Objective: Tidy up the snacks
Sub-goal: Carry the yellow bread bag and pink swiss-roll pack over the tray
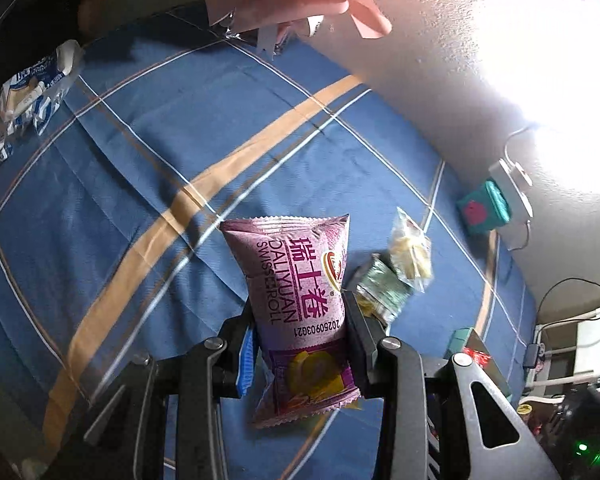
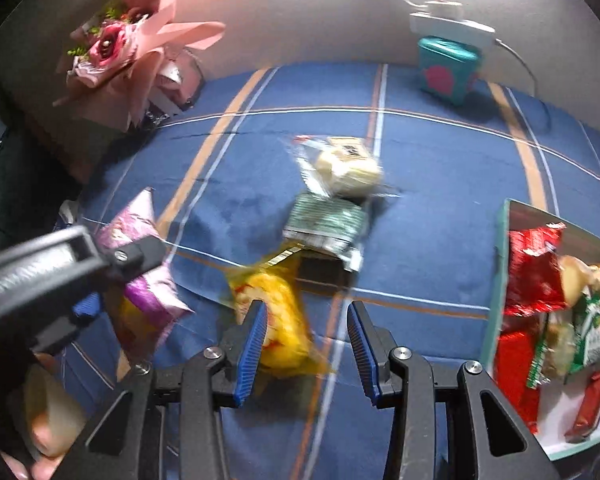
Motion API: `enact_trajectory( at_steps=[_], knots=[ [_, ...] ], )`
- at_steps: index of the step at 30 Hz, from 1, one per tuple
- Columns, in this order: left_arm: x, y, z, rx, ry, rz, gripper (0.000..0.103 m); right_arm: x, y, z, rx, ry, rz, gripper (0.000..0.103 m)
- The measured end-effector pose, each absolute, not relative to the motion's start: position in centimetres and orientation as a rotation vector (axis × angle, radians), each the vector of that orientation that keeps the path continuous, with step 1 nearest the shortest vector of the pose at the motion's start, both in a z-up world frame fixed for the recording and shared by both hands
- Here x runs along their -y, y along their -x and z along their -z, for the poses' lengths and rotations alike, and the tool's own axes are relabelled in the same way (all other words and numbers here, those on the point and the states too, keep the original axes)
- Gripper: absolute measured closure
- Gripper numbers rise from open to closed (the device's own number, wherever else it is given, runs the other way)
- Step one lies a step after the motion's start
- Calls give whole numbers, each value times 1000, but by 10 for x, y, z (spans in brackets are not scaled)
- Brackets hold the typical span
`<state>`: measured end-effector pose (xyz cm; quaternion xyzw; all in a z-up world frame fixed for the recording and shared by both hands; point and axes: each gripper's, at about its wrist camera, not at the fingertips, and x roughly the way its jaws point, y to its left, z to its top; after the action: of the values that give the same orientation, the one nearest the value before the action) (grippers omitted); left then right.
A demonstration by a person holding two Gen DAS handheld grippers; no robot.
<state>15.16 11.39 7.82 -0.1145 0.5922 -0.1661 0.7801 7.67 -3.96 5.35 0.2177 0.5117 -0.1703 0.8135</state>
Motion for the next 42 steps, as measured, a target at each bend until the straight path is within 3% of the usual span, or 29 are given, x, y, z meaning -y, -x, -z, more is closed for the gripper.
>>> enact_trajectory(
  at_steps=[17,21,32,33,36,42],
  knots=[
    [-131,-171,-25,-1411,228,194,64,15,-104,-18,-1158,-451,224,57],
    [-132,-171,-17,-1430,232,189,64,8,-113,1,-1214,-409,232,44],
    [-128,-178,-9,-1445,251,184,63,-4,-117,20,-1255,-344,245,37],
    [-129,-178,-10,-1442,252,183,64,-5,-117,20,-1249,-337,247,37],
    [-131,-176,-16,-1427,254,184,64,-12,-118,17,-1229,-319,275,55],
    [-130,-170,-35,-1387,259,206,64,-10,-109,1,-1201,-308,287,60]
  ],
)
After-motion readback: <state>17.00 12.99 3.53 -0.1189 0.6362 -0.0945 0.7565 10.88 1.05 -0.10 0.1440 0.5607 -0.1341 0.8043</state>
